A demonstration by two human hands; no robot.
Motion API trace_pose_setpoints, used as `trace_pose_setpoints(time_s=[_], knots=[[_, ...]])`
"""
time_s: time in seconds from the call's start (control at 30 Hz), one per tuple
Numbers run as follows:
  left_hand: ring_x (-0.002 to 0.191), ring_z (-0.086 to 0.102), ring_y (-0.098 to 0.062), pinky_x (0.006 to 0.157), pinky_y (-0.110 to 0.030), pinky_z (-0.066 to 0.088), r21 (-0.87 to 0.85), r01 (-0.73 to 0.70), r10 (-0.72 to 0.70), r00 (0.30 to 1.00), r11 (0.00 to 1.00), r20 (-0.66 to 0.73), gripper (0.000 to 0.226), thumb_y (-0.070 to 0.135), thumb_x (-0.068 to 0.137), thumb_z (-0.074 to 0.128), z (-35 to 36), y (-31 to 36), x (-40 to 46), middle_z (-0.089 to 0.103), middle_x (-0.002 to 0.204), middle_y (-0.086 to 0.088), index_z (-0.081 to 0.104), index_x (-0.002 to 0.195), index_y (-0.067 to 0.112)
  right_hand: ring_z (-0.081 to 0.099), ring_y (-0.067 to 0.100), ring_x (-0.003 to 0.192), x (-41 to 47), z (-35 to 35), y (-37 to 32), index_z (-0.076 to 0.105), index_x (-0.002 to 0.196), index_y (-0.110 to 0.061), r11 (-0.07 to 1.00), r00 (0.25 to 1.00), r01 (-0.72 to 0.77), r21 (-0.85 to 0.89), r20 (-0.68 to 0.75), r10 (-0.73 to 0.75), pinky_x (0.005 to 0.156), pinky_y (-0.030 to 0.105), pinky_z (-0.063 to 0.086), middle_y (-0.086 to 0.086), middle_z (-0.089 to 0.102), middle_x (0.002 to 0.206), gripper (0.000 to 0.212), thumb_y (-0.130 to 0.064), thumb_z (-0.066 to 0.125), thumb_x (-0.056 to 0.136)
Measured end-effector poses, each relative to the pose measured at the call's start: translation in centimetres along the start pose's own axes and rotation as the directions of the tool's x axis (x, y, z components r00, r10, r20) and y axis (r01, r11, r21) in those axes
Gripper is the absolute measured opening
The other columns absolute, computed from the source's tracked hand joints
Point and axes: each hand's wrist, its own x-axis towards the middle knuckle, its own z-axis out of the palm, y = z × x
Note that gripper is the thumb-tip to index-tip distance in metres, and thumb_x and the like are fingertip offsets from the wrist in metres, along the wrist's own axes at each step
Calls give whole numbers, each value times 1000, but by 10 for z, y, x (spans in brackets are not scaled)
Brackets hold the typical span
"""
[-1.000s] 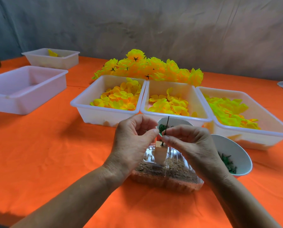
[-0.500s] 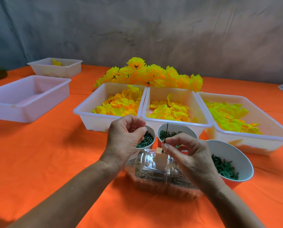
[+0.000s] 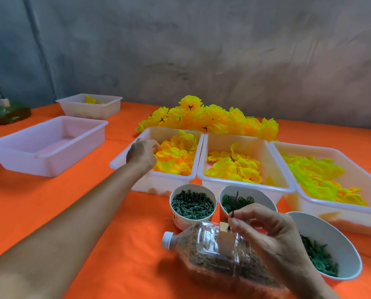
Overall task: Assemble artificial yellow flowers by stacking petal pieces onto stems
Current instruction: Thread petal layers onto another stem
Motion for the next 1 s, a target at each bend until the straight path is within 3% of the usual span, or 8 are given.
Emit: trace_pose_setpoints(time_s=[0.2, 0.3, 0.37, 0.47, 0.53, 0.67, 0.83, 1.0], knots=[[119, 51, -26, 90, -35, 46, 187, -188, 116, 934, 964, 339, 41, 10, 80, 71, 25, -2, 28, 51, 134, -7, 64, 118, 21, 54, 2, 49, 3, -1, 0, 75, 67, -21, 996, 998, -48, 82, 35, 45, 52, 11, 42, 2, 66, 61, 4, -21, 74, 63], [91, 58, -22, 72, -30, 44, 96, -192, 154, 937, 977, 313, 15, 16, 80, 73, 27, -2, 31, 66, 102, -8, 69, 94, 11, 56, 4, 50, 5, -2, 0, 76, 68, -14, 992, 998, -67, 106, 23, 65, 52, 12, 42, 8, 66, 62, 9, -19, 75, 60], [67, 48, -17, 58, -26, 35, -157, -117, 149, 966, 981, 212, 11, 15, 81, 72, 22, 0, 32, 56, 72, -5, 64, 79, 7, 56, 4, 50, 6, -3, 0, 75, 66, -13, 993, 997, -70, 100, 29, 68, 52, 12, 42, 8, 66, 62, 8, -19, 75, 60], [58, 34, -14, 54, -26, 28, -682, 65, 58, 986, 728, 156, 30, 5, 85, 66, 6, 8, 28, 40, 63, -1, 47, 64, 14, 54, 5, 49, 7, -3, 0, 75, 65, -12, 990, 997, -76, 121, 30, 73, 51, 12, 41, 8, 64, 61, 8, -18, 74, 60], [62, 42, -14, 60, -25, 34, -805, 116, 79, 977, 582, 198, 25, 4, 87, 61, -6, 17, 19, 49, 68, -4, 49, 68, 15, 51, 2, 45, 6, -3, -1, 75, 64, -11, 984, 996, -92, 154, 31, 88, 49, 9, 39, 4, 62, 55, 7, -17, 74, 60], [69, 63, -16, 73, -29, 47, -917, 200, 190, 942, 345, 277, 11, 6, 90, 55, -27, 36, -2, 69, 78, -4, 58, 81, 12, 51, 1, 43, 6, -2, -4, 73, 60, -9, 977, 993, -111, 181, 56, 103, 48, 7, 38, 3, 61, 52, 11, 0, 76, 66], [69, 69, -15, 60, -25, 56, -949, 265, 354, 882, 172, 310, 7, 9, 81, 56, -43, 59, -38, 71, 78, -6, 58, 86, 6, 57, 5, 50, 6, -1, -8, 73, 63, -9, 983, 993, -116, 142, 41, 111, 52, 12, 42, 9, 67, 67, 21, 10, 72, 72], [76, 69, -20, 63, -28, 56, -947, 296, 452, 833, 125, 320, 10, 12, 77, 56, -55, 79, -69, 68, 91, -13, 62, 82, 6, 65, 16, 64, 3, -3, -10, 75, 76, -9, 970, 979, -202, 135, 69, 194, 62, 24, 52, 9, 73, 75, 11, 2, 72, 77]])
